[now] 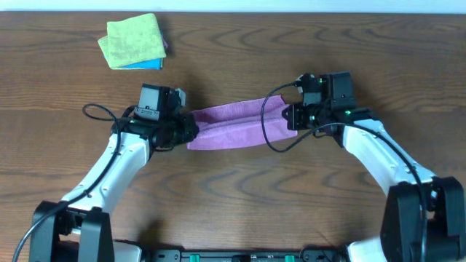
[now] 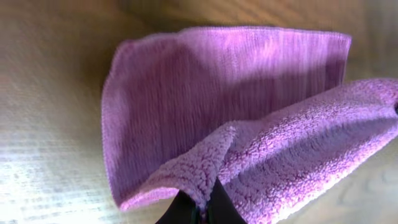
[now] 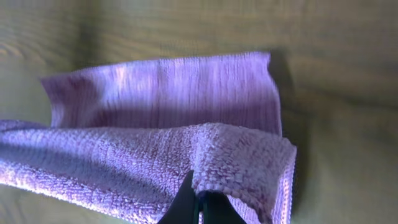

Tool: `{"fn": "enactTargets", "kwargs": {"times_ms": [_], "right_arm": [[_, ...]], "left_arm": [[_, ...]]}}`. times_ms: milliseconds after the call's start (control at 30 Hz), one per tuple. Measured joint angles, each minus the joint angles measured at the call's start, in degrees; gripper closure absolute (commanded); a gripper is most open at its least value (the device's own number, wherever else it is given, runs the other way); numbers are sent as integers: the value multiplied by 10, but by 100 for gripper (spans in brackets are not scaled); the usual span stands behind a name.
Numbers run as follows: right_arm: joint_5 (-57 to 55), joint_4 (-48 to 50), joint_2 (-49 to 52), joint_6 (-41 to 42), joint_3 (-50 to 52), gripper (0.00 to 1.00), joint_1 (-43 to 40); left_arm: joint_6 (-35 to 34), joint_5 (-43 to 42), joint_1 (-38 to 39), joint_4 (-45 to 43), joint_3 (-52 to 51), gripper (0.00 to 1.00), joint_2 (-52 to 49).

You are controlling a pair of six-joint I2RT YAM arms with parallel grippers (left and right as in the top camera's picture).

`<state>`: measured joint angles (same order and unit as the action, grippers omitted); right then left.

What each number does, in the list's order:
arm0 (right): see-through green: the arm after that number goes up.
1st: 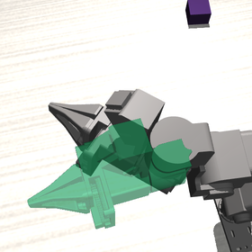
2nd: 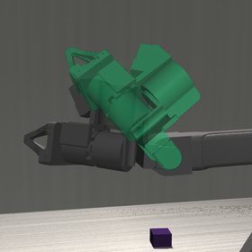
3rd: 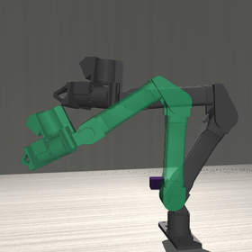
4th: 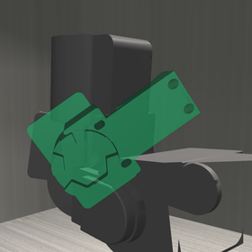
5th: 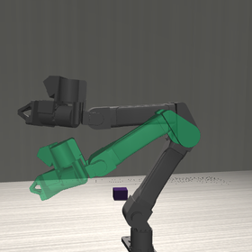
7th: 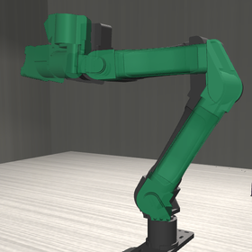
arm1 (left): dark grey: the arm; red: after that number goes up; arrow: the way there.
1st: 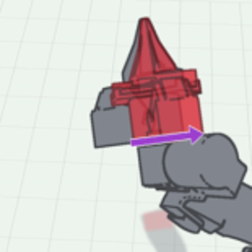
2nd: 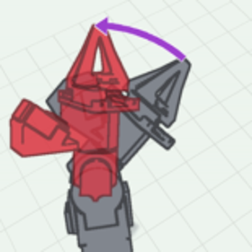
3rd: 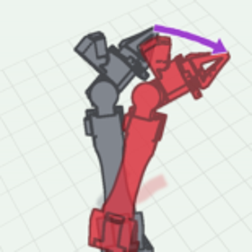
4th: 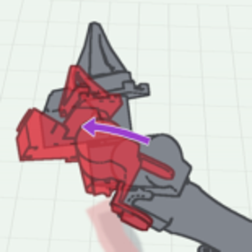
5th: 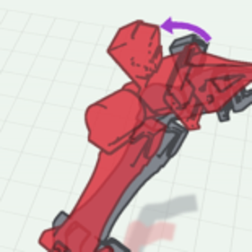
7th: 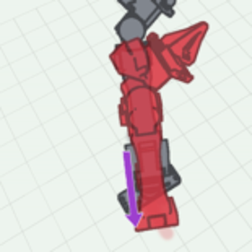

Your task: Fold the cloth

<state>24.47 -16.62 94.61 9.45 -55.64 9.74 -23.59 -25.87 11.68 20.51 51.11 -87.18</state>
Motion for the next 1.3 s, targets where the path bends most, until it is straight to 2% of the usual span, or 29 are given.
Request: {"fn": "enactTargets", "kwargs": {"times_ms": [200,567,900,967,1000,1033,1067,1133,1300], "right_arm": [[-1,70,42,16,0,99,2],[-39,111,82,23,0,99,18],[-63,127,102,23,0,96,29],[-65,127,103,26,0,82,29],[-68,126,103,25,0,69,29],[-71,125,103,27,0,48,29],[-73,124,103,28,0,43,29],[-74,119,103,28,0,37,29],[-71,87,96,27,0,36,29]], "left_arm": [[-18,28,0,-55,0,94,-37],[-21,52,0,-153,0,95,-109],[-23,66,0,-176,0,93,-139],[-23,69,0,-176,0,80,-140],[-23,73,0,-177,0,71,-140],[-22,77,0,-177,0,63,-140],[-21,80,-1,-176,0,58,-140],[-21,85,-3,-177,0,51,-140],[-14,90,-7,-176,0,28,-140]]}}
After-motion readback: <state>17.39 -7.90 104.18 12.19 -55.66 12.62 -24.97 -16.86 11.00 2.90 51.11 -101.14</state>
